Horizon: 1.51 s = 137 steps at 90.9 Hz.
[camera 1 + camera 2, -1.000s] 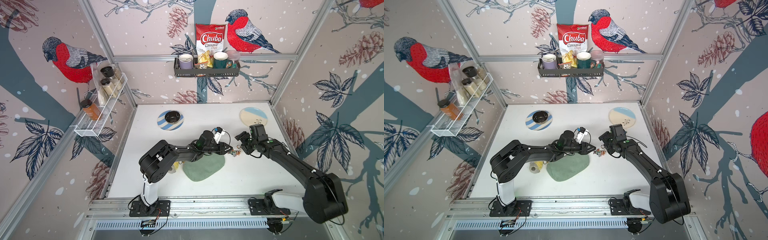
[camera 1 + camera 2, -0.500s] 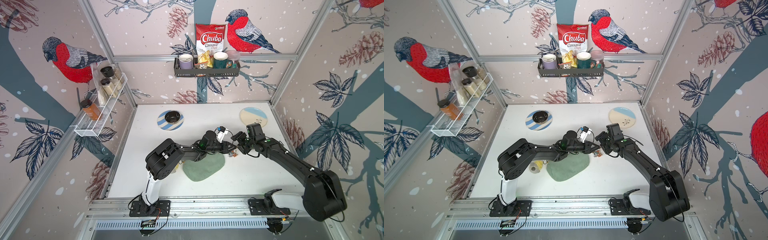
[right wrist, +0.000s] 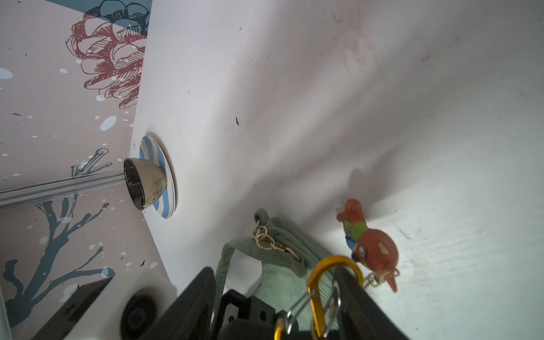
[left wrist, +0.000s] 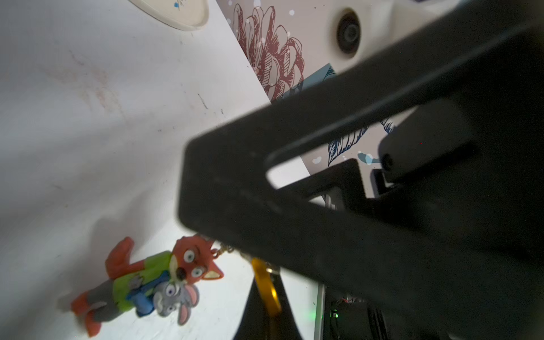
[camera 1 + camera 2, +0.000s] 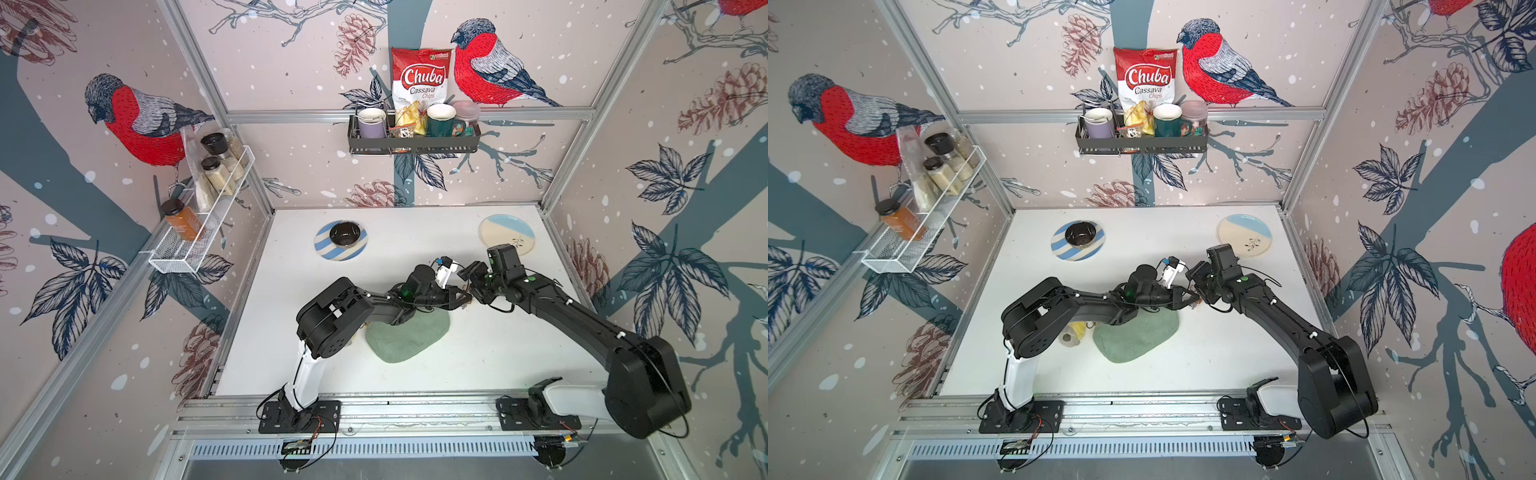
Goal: Remove the decoration from the bag
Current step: Place the decoration item at the center of the board.
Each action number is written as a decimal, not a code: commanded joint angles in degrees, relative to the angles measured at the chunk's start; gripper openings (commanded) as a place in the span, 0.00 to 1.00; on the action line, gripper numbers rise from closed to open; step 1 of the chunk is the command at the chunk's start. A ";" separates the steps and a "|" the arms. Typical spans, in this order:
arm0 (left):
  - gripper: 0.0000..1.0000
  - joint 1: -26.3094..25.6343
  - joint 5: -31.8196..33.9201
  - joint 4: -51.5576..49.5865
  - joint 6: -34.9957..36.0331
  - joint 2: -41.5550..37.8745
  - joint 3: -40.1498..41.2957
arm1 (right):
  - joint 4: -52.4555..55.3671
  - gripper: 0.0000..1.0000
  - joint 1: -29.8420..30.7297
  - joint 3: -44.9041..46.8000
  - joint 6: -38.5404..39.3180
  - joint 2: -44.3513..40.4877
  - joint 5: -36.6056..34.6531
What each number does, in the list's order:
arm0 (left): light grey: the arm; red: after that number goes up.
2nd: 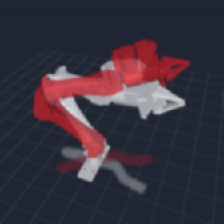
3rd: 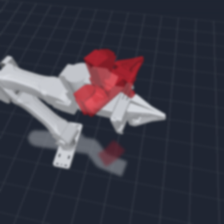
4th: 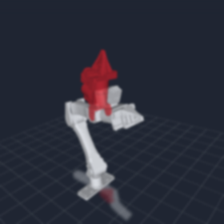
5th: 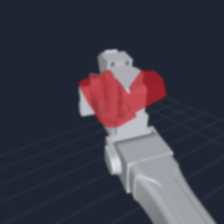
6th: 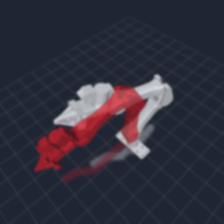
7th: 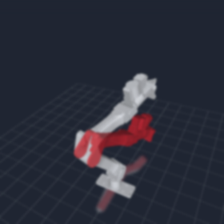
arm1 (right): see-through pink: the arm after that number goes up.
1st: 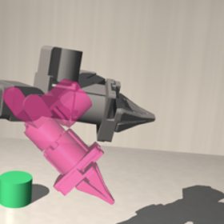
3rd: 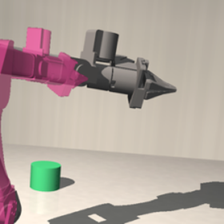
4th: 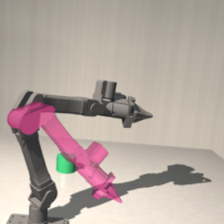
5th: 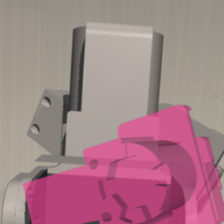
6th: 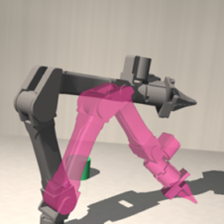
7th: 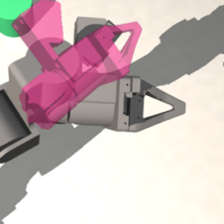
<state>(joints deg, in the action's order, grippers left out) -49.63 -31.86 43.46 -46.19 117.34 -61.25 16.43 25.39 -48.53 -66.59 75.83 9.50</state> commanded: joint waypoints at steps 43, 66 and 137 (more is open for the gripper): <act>0.31 1.60 1.34 1.51 2.58 -5.56 3.69 | 9.15 0.67 -2.85 -6.12 9.41 0.66 1.84; 0.34 1.63 2.10 1.02 2.76 -4.18 1.63 | 7.76 0.66 -1.57 -4.90 7.54 0.22 2.40; 0.00 0.82 1.65 4.68 -2.07 -1.45 1.16 | 6.47 0.67 -1.28 -5.19 6.56 2.15 3.05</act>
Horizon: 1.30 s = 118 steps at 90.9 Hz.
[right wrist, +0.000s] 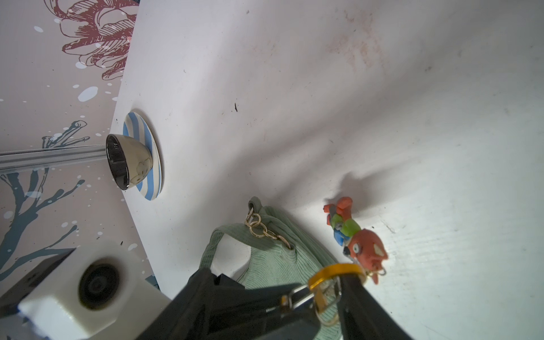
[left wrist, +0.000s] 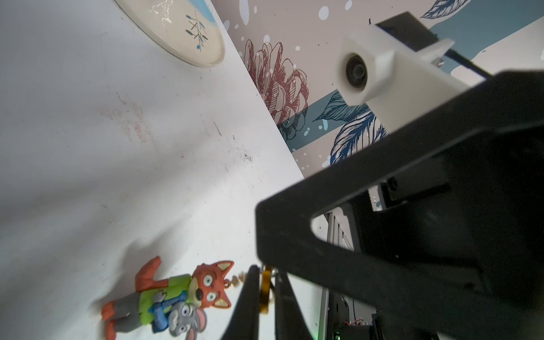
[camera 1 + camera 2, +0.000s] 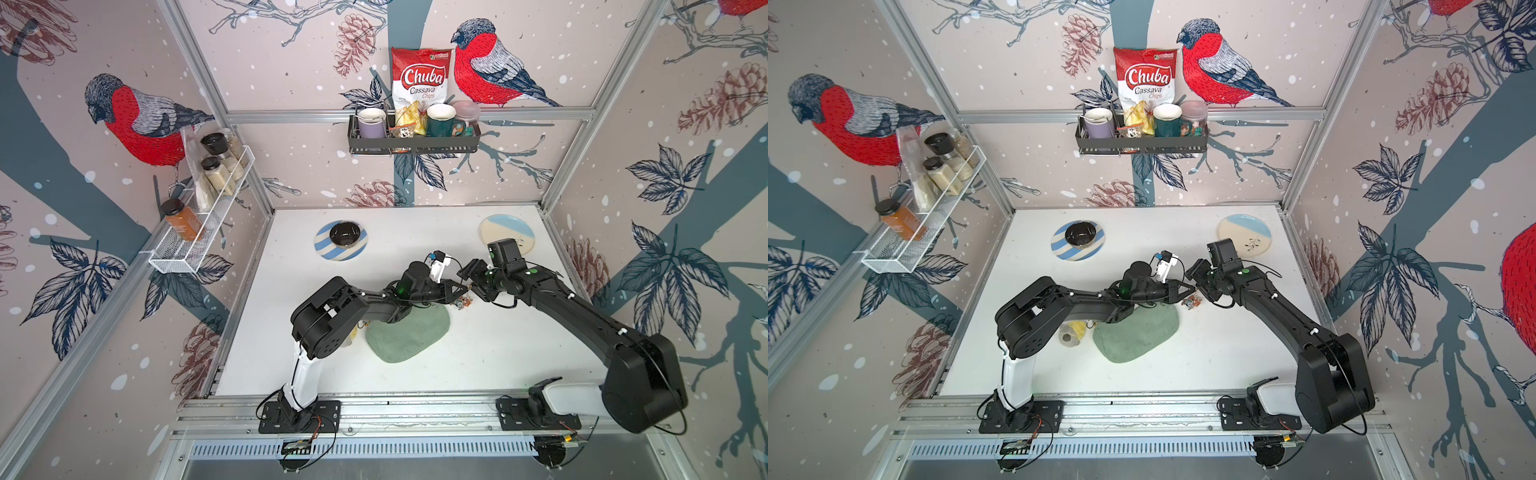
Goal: Remove the decoration from the bag
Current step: Place the decoration item at the center of the board.
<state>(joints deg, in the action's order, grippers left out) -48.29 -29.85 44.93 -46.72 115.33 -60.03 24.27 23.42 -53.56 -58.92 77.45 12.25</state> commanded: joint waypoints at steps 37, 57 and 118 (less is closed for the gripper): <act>0.00 -1.19 5.00 2.19 -2.60 1.17 -0.09 | -2.61 0.75 1.84 1.43 -3.83 0.32 -0.04; 0.00 -0.47 6.12 -7.73 -1.32 4.00 -4.99 | 8.37 0.78 -9.70 -0.44 5.89 -3.44 -5.20; 0.76 0.10 20.26 -56.28 20.11 -11.01 -17.38 | 1.24 0.70 -8.74 -0.11 16.59 -2.50 -8.58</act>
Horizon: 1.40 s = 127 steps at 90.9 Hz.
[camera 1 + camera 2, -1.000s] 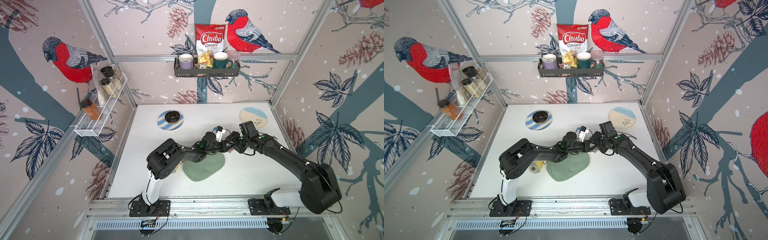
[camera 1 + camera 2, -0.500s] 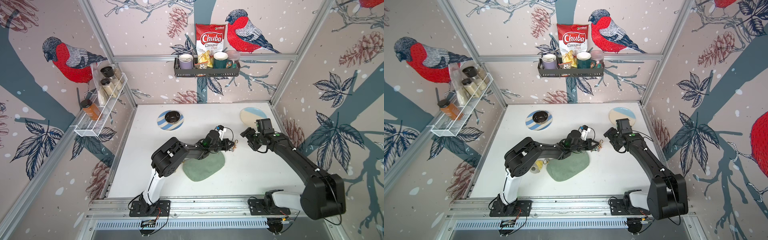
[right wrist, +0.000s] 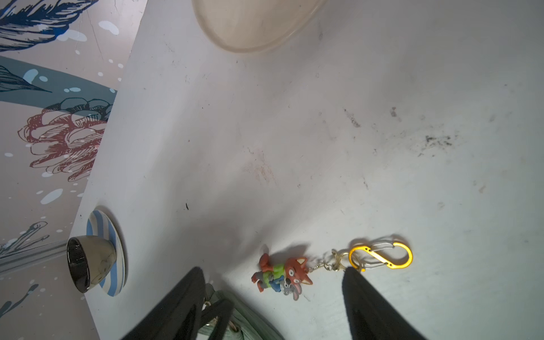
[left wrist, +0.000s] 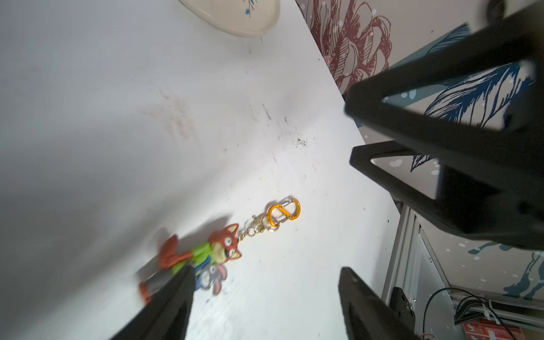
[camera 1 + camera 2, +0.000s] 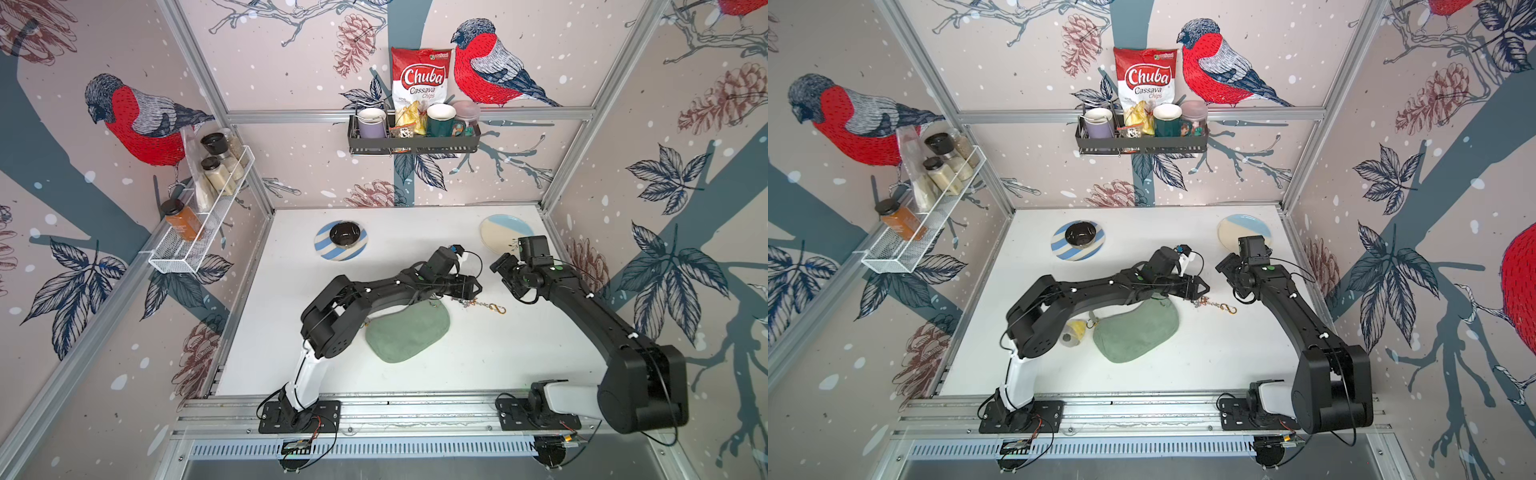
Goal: Remove the decoration from the bag
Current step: Adjust the bag at the center of the board.
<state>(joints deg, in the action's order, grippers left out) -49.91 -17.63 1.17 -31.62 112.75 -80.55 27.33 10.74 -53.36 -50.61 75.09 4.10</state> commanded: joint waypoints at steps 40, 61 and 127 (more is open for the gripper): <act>0.76 9.70 29.60 -39.94 2.33 -38.90 26.11 | 9.07 0.73 35.05 -12.44 29.47 22.99 -18.00; 0.76 14.86 25.97 -34.40 2.23 -37.89 32.98 | 9.47 0.66 32.04 -15.79 27.36 30.81 -19.51; 0.54 17.65 11.88 -28.02 10.71 -25.17 28.28 | 8.10 0.71 28.16 -23.38 27.60 28.58 -20.39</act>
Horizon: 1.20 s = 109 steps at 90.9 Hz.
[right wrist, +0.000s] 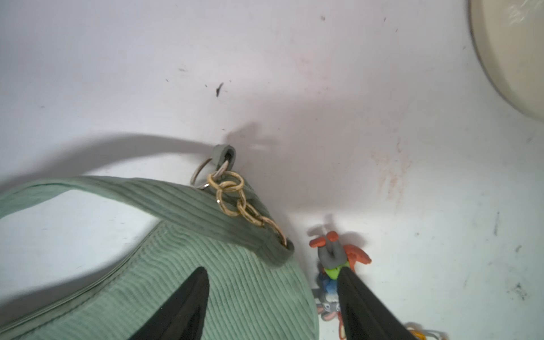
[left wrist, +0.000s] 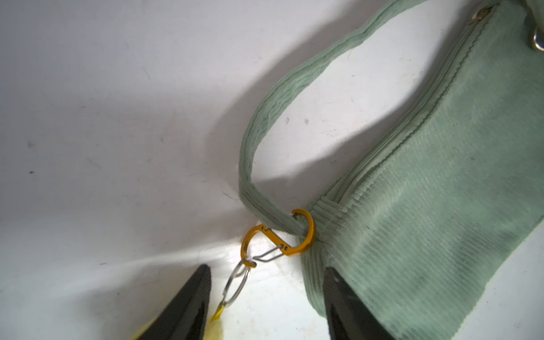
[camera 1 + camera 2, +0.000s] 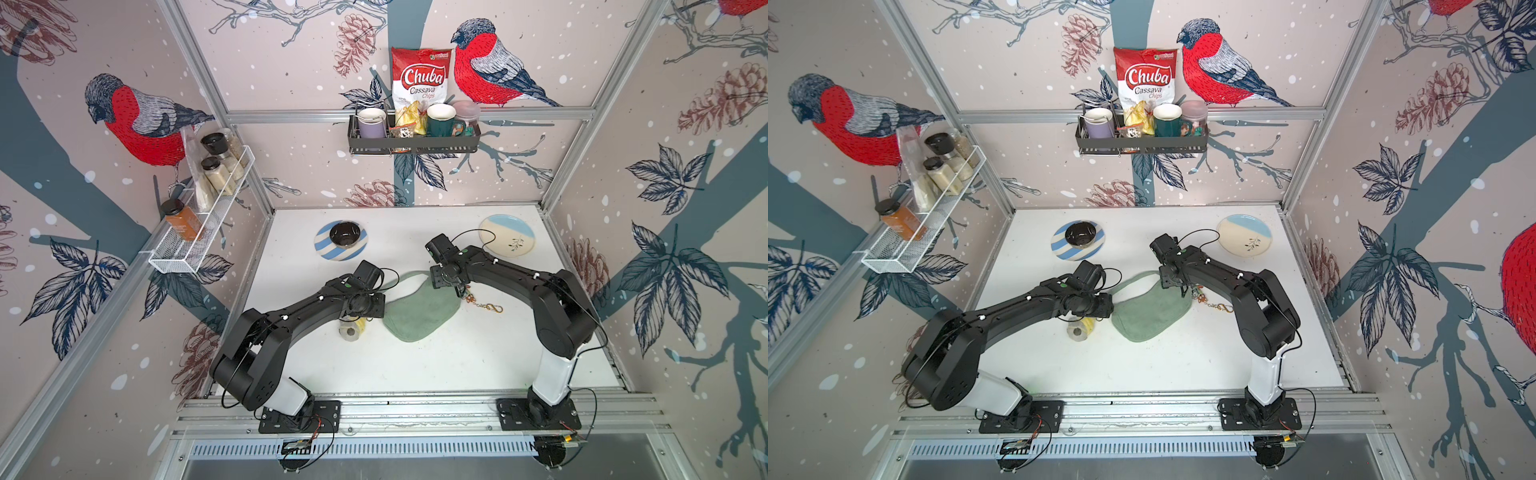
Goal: Remove the decoration from the bag
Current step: Adjust the bag at the center of the board.
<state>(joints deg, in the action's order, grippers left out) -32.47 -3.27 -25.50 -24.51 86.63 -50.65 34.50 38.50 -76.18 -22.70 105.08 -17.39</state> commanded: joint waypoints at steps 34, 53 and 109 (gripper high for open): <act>0.30 0.21 -2.43 -2.63 8.20 4.87 -3.95 | 1.21 0.71 3.56 0.82 -2.39 -4.73 2.40; 0.31 0.21 1.38 -5.24 11.47 4.09 -5.41 | 0.75 0.70 5.00 1.59 -2.77 -5.02 3.01; 0.27 0.04 0.20 -8.26 15.68 8.73 -7.80 | -0.20 0.69 6.10 3.14 -3.31 -6.86 3.50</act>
<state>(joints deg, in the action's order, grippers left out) -32.47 -2.90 -32.53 -10.22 94.02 -57.34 34.74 44.49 -73.21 -25.50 98.89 -13.85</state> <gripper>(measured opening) 0.280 0.687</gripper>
